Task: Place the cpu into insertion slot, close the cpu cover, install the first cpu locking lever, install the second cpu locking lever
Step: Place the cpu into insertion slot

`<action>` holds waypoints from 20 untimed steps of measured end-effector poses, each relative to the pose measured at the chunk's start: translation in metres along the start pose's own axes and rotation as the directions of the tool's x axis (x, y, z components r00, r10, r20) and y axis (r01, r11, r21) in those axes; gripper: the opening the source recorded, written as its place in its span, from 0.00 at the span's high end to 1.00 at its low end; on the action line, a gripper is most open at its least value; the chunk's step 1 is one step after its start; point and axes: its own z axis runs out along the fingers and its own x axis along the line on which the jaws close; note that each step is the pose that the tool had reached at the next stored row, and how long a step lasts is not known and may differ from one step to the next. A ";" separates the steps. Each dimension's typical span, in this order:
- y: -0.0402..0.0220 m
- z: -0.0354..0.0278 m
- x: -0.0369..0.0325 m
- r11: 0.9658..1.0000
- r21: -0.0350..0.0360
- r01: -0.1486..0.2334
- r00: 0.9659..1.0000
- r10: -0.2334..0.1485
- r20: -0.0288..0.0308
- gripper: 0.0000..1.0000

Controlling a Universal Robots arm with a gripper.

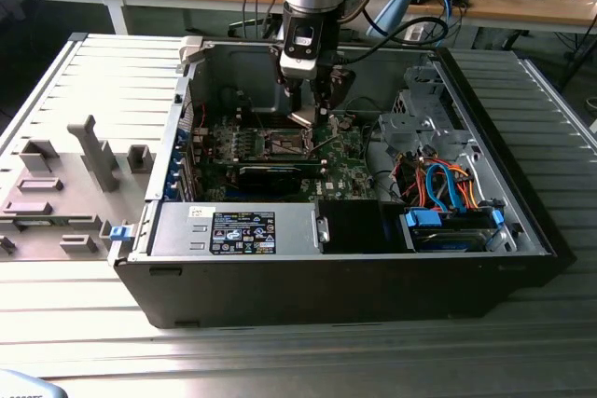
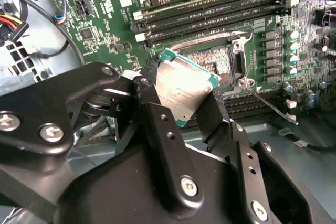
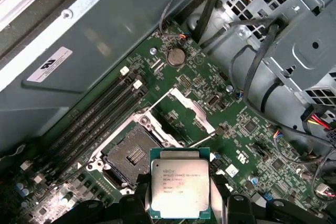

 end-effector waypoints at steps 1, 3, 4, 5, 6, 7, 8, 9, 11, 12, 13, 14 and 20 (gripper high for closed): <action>0.0000 0.0000 0.0000 1.000 0.000 0.000 1.000 0.000 0.000 0.46; 0.0001 0.0000 0.0000 1.000 0.000 0.000 1.000 0.000 0.000 0.46; 0.0000 0.0000 0.0000 1.000 0.001 0.000 1.000 0.000 0.001 0.46; 0.0000 0.0000 0.0000 1.000 0.001 0.000 1.000 0.000 0.001 0.46; 0.0000 0.0000 0.0000 1.000 0.001 0.000 1.000 0.000 0.001 0.46; 0.0000 0.0000 0.0000 1.000 0.001 0.000 1.000 0.000 0.001 0.46; 0.0000 0.0000 0.0001 1.000 0.001 -0.004 1.000 0.004 0.001 0.46; 0.0000 0.0001 0.0001 1.000 0.001 -0.008 1.000 0.008 0.001 0.46; 0.0000 0.0000 0.0001 1.000 0.003 -0.020 1.000 0.020 0.001 0.46; 0.0000 0.0000 0.0001 1.000 0.003 -0.024 1.000 0.024 0.001 0.46; 0.0000 0.0000 0.0001 1.000 0.003 -0.031 1.000 0.031 0.001 0.46; 0.0000 0.0000 0.0001 0.999 0.004 -0.035 0.999 0.035 0.001 0.46; 0.0000 0.0001 0.0001 0.998 0.006 -0.069 0.998 0.069 0.001 0.46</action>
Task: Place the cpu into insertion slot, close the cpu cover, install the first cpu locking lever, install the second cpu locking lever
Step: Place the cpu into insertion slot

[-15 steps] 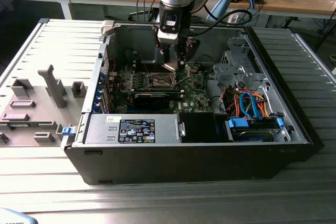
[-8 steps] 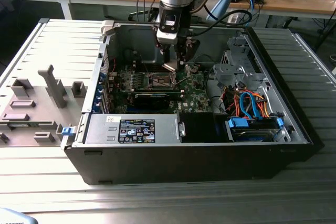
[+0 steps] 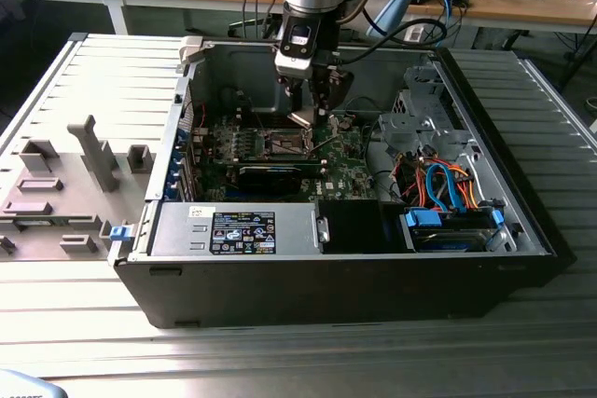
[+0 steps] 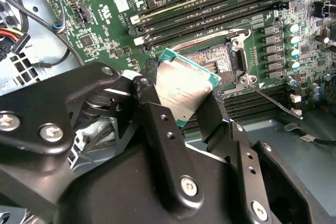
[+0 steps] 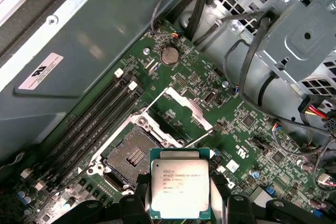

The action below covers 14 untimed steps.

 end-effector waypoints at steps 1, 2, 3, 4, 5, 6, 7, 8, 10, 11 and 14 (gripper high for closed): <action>0.0000 0.0000 0.0000 1.000 0.000 -0.004 1.000 0.004 0.000 0.46; 0.0000 0.0000 0.0000 1.000 0.001 -0.012 1.000 0.012 0.000 0.46; 0.0000 0.0000 0.0000 1.000 0.001 -0.017 1.000 0.017 0.000 0.46; 0.0000 0.0001 0.0000 1.000 0.002 -0.021 1.000 0.021 0.000 0.46; 0.0000 0.0001 0.0000 1.000 0.002 -0.024 1.000 0.024 0.000 0.46; 0.0000 0.0001 0.0000 1.000 0.002 -0.027 1.000 0.027 0.000 0.46; 0.0000 0.0001 0.0000 1.000 0.002 -0.030 1.000 0.030 0.000 0.46; 0.0000 0.0001 0.0000 0.999 0.002 -0.033 0.999 0.033 0.000 0.46; 0.0000 0.0001 0.0000 0.999 0.003 -0.043 0.999 0.043 0.000 0.46; 0.0000 0.0002 0.0000 0.999 0.003 -0.046 0.999 0.046 0.000 0.46; 0.0000 0.0003 0.0000 0.998 0.004 -0.061 0.998 0.061 0.000 0.46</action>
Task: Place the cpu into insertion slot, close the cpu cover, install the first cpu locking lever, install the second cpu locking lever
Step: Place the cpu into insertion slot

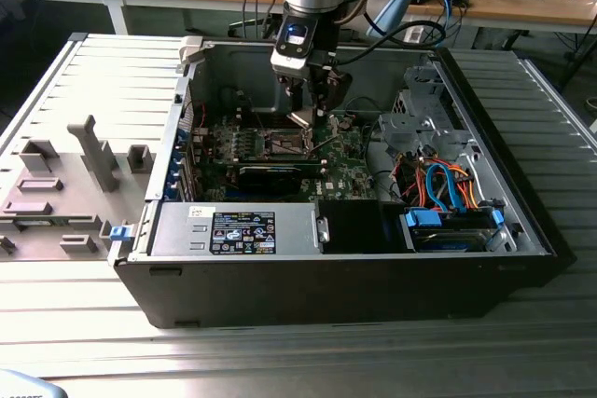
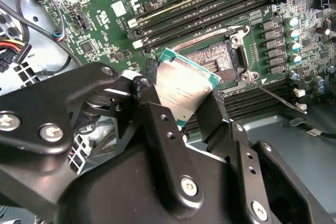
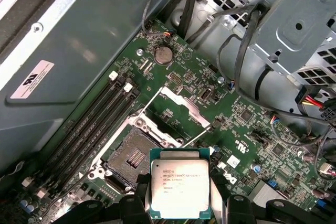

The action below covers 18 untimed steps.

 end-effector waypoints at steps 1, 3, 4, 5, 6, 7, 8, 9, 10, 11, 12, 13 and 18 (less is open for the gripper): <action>0.0000 0.0000 0.0000 1.000 0.000 -0.003 1.000 0.003 0.000 0.46; 0.0000 0.0000 0.0000 1.000 0.001 -0.009 1.000 0.009 0.000 0.46; 0.0000 0.0000 0.0000 1.000 0.001 -0.012 1.000 0.012 0.000 0.46; 0.0000 0.0001 0.0000 1.000 0.001 -0.015 1.000 0.015 0.000 0.46; 0.0000 0.0001 0.0000 1.000 0.002 -0.024 1.000 0.024 0.000 0.46; 0.0000 0.0003 0.0000 0.999 0.003 -0.044 0.999 0.044 0.000 0.46; 0.0000 0.0004 0.0000 0.998 0.004 -0.061 0.998 0.061 0.000 0.46; 0.0000 0.0005 0.0001 0.997 0.005 -0.071 0.997 0.071 0.000 0.46; 0.0000 0.0005 0.0000 0.997 0.005 -0.073 0.997 0.073 0.000 0.46; 0.0000 0.0005 0.0000 0.997 0.005 -0.075 0.997 0.075 0.000 0.46; 0.0000 0.0005 0.0000 0.997 0.006 -0.078 0.997 0.078 0.000 0.46; 0.0000 0.0006 0.0000 0.997 0.006 -0.081 0.997 0.081 0.000 0.46; 0.0000 0.0007 0.0000 0.995 0.007 -0.098 0.995 0.098 0.000 0.46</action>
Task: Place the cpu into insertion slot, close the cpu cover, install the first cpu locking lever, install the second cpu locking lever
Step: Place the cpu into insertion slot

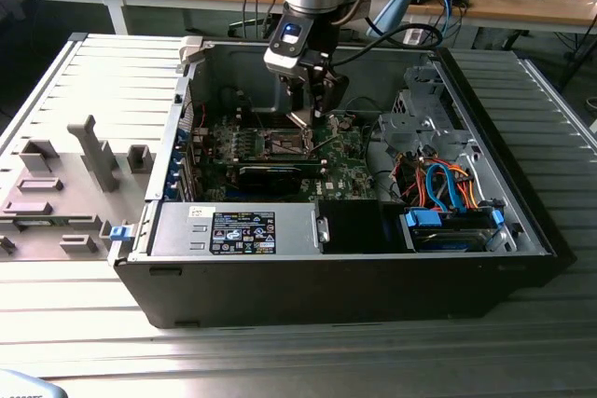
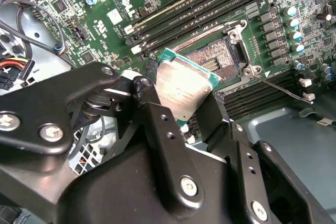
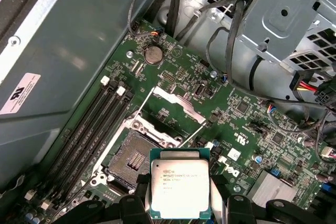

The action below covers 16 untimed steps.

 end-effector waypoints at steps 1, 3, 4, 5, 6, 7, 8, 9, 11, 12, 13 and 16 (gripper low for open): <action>0.0000 0.0000 0.0000 1.000 0.000 -0.003 1.000 0.003 0.000 0.46; 0.0000 0.0001 0.0000 1.000 0.001 -0.010 1.000 0.010 0.000 0.46; 0.0000 0.0001 0.0000 1.000 0.001 -0.015 1.000 0.015 0.000 0.46; 0.0000 0.0001 0.0000 1.000 0.001 -0.017 1.000 0.017 0.000 0.46; 0.0000 0.0001 0.0000 1.000 0.001 -0.019 1.000 0.019 0.000 0.46; 0.0000 0.0001 0.0000 1.000 0.002 -0.025 1.000 0.025 0.000 0.46; 0.0000 0.0001 0.0000 1.000 0.002 -0.027 1.000 0.027 0.000 0.46; 0.0000 0.0001 0.0000 1.000 0.002 -0.029 1.000 0.029 0.000 0.46; 0.0000 0.0002 0.0000 0.999 0.003 -0.037 0.999 0.037 0.000 0.46; 0.0000 0.0002 0.0000 0.999 0.003 -0.041 0.999 0.041 0.000 0.46; 0.0000 0.0002 0.0000 0.999 0.003 -0.044 0.999 0.044 0.000 0.46; 0.0000 0.0003 0.0000 0.998 0.004 -0.056 0.998 0.056 0.000 0.46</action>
